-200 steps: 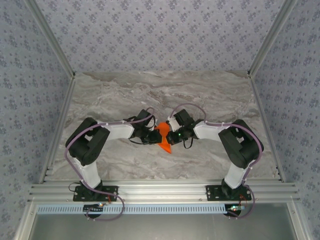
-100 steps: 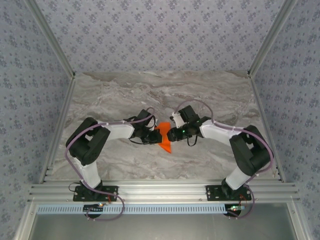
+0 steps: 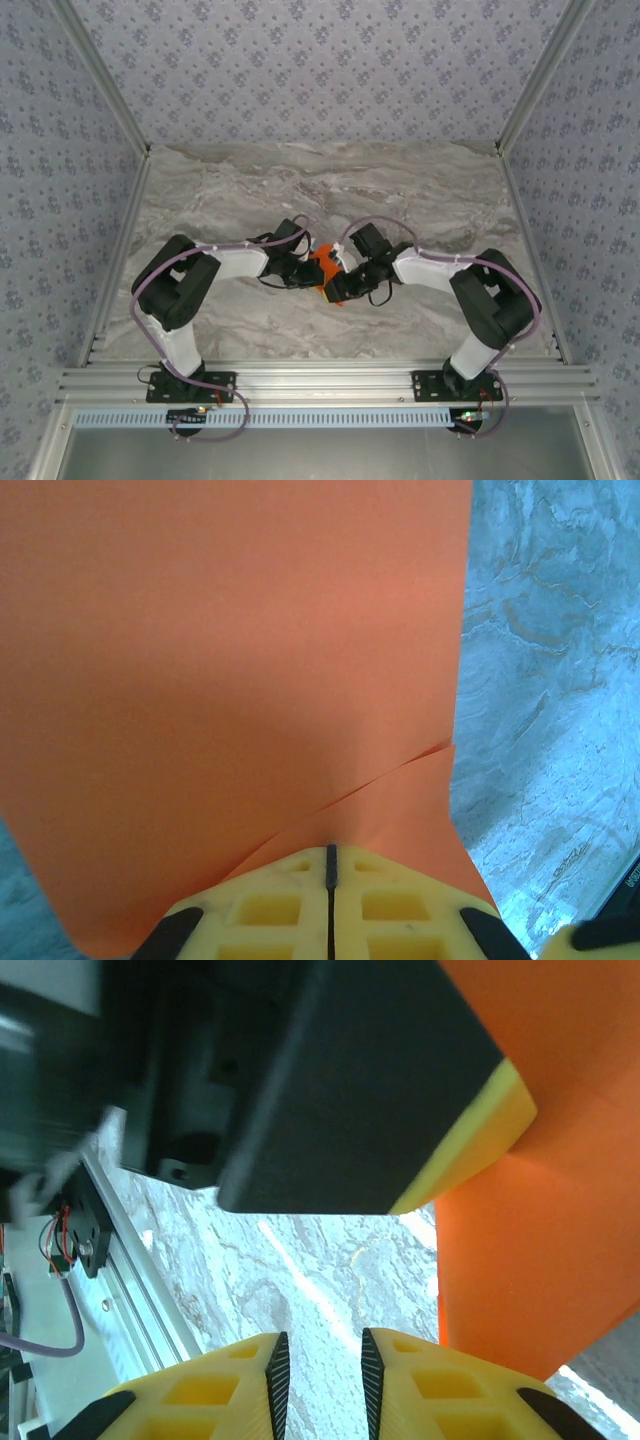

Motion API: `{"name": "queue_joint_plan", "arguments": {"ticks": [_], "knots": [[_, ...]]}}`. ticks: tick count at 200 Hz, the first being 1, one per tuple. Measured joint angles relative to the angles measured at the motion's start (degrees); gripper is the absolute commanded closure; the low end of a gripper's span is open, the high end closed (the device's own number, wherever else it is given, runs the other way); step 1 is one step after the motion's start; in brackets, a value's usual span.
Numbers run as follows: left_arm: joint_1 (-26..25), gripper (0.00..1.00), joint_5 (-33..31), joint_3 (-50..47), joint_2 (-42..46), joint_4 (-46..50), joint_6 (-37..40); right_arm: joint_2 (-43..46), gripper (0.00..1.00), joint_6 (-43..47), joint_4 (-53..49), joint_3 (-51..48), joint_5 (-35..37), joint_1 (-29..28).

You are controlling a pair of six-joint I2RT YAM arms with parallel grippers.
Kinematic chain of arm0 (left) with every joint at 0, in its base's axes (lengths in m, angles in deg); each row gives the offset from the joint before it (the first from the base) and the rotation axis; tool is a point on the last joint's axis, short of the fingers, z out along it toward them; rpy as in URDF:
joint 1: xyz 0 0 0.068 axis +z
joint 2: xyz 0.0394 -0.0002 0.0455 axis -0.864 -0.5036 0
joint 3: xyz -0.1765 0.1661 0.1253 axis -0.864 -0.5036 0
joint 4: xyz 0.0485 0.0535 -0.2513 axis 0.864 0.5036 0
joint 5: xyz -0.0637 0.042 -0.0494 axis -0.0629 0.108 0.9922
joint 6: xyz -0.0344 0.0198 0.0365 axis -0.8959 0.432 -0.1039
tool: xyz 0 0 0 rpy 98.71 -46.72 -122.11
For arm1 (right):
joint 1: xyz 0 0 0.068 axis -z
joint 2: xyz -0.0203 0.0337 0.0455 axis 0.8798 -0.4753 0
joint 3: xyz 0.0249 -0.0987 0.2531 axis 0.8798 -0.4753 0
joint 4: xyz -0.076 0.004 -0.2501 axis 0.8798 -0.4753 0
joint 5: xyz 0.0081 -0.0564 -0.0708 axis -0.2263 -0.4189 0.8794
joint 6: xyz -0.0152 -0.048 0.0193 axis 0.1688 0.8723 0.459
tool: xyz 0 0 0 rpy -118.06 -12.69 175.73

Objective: Fold a paper plane with a square sheet of paper (fold left side to right side)
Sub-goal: Third fold the triangle at the center of the table.

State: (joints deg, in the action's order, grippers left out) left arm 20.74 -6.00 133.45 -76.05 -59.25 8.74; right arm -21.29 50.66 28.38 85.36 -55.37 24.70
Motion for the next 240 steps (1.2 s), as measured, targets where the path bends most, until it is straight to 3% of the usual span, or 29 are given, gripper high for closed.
{"name": "queue_joint_plan", "arguments": {"ticks": [240], "knots": [[0.00,0.95,-0.15,0.02,0.00,0.02,0.02,-2.80,0.79,-0.33,1.42,-3.56,1.11,-1.62]]}}
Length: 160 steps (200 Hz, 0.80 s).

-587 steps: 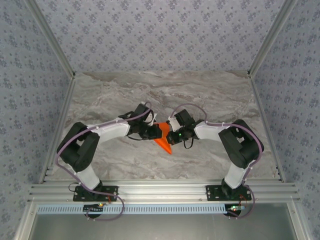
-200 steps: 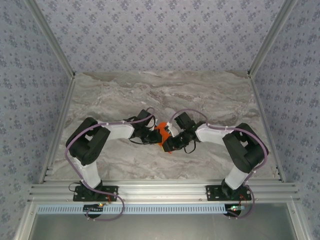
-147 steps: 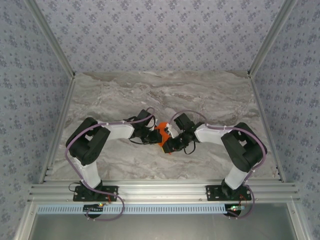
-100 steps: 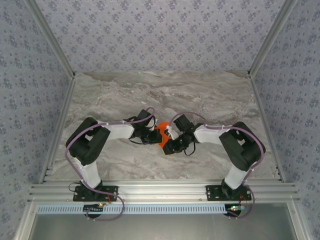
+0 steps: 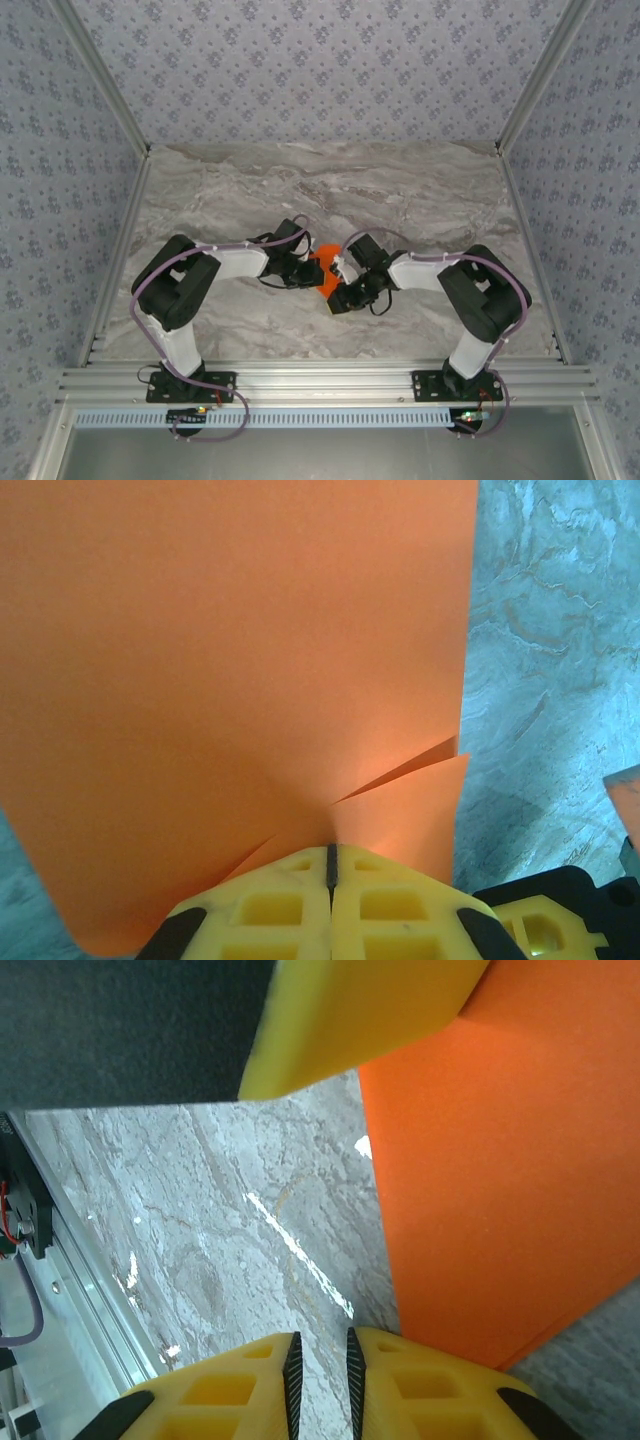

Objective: Fold a paper plane with a square sheet of paper (fold left side to right side)
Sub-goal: Third fold the triangle at the center of the table.

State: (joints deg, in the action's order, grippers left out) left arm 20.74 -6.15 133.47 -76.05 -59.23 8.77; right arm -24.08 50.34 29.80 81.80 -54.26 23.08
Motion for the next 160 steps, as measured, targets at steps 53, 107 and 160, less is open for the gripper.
{"name": "queue_joint_plan", "arguments": {"ticks": [53,107,160], "knots": [[0.00,0.95,0.00,0.00,0.00,0.02,0.02,4.57,0.83,0.00,-4.07,-2.14,0.42,-0.39],[0.00,0.95,0.00,0.00,0.00,0.04,0.02,8.09,1.00,-2.80,-3.85,1.22,0.13,0.17],[0.00,0.95,0.02,0.00,0.02,0.02,0.02,-0.35,1.00,-6.88,-1.62,2.56,3.91,0.81]]}}
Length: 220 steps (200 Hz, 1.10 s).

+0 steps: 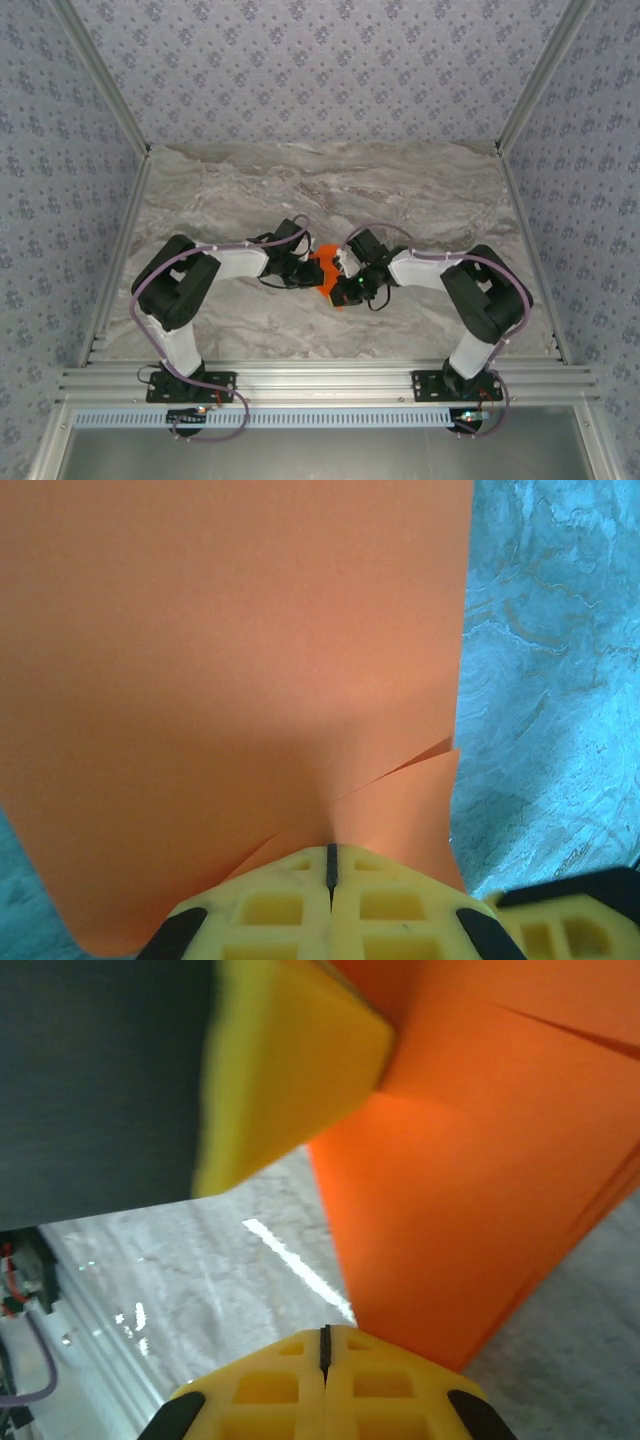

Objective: Fold a paper plane with a square sheet of paper (fold left side to right side)
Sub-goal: Third fold the triangle at the center of the table.

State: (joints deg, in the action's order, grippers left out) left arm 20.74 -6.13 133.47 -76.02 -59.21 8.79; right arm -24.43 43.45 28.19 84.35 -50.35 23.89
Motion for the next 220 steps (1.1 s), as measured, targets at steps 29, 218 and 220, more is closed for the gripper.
{"name": "queue_joint_plan", "arguments": {"ticks": [29,218,220], "knots": [[0.00,0.95,-0.02,0.02,0.00,0.00,0.02,-0.59,1.00,-1.92,0.57,-0.28,0.72,0.02],[-5.60,0.94,-1.90,-5.60,5.44,-8.61,-1.57,-0.92,1.00,-8.13,9.07,-5.46,-5.68,3.67],[-5.62,0.94,-1.90,-5.60,5.20,-8.66,-1.55,-0.92,1.00,-8.13,9.07,-5.46,-5.68,3.67]]}}
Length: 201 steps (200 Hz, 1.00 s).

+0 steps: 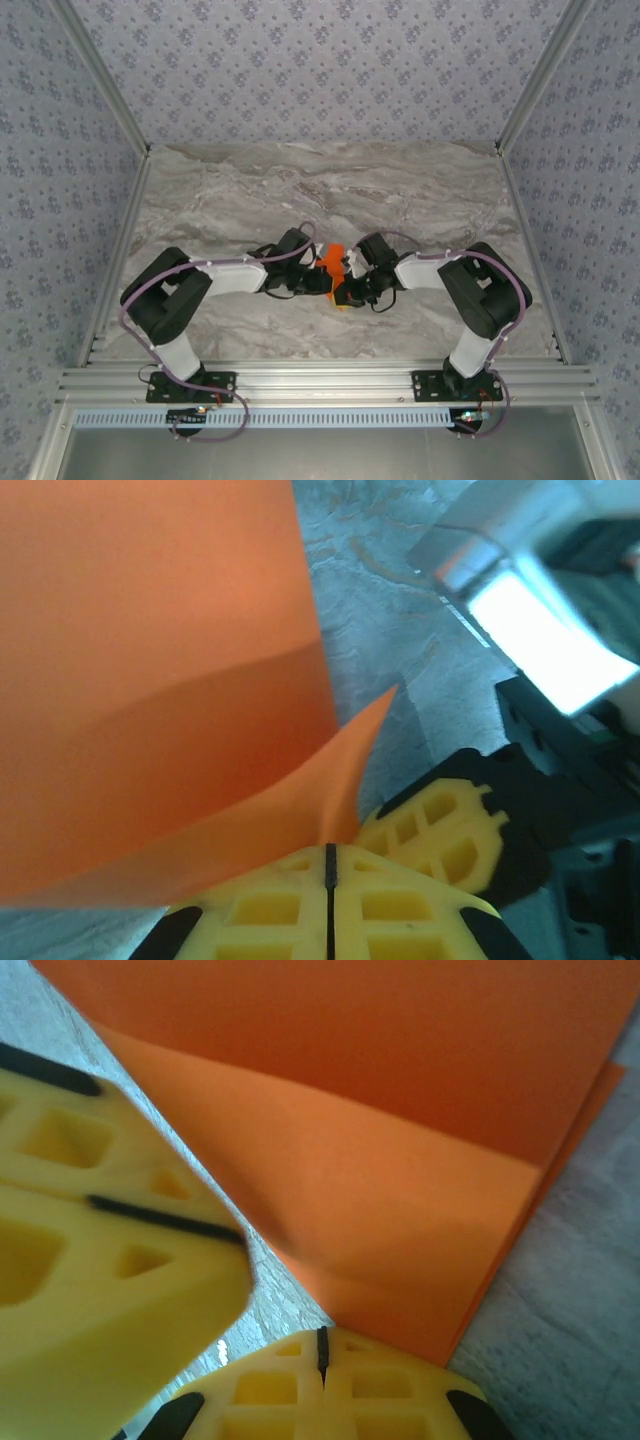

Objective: Fold a paper plane with a square sheet of paper (fold left side to right side)
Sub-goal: Third fold the triangle at the center of the table.

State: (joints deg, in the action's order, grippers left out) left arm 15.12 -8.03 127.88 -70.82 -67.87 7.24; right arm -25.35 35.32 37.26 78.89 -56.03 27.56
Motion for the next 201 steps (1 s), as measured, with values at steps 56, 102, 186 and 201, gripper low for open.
{"name": "queue_joint_plan", "arguments": {"ticks": [56,102,186,201], "knots": [[0.04,0.98,-0.44,-1.31,-2.67,-5.22,-0.90,-0.07,1.00,0.13,-0.72,0.31,0.04,0.07],[-0.04,0.99,-1.77,-2.21,-3.30,-7.80,-1.75,-0.07,1.00,1.49,-3.52,1.49,1.20,0.07],[3.78,0.99,-0.79,-1.70,-3.23,-5.81,1.64,-0.07,1.00,3.26,-5.05,2.27,2.43,0.07],[5.55,0.99,-0.72,-1.36,-3.15,-4.72,2.97,-0.07,1.00,3.28,-5.05,2.27,2.43,0.07]]}}
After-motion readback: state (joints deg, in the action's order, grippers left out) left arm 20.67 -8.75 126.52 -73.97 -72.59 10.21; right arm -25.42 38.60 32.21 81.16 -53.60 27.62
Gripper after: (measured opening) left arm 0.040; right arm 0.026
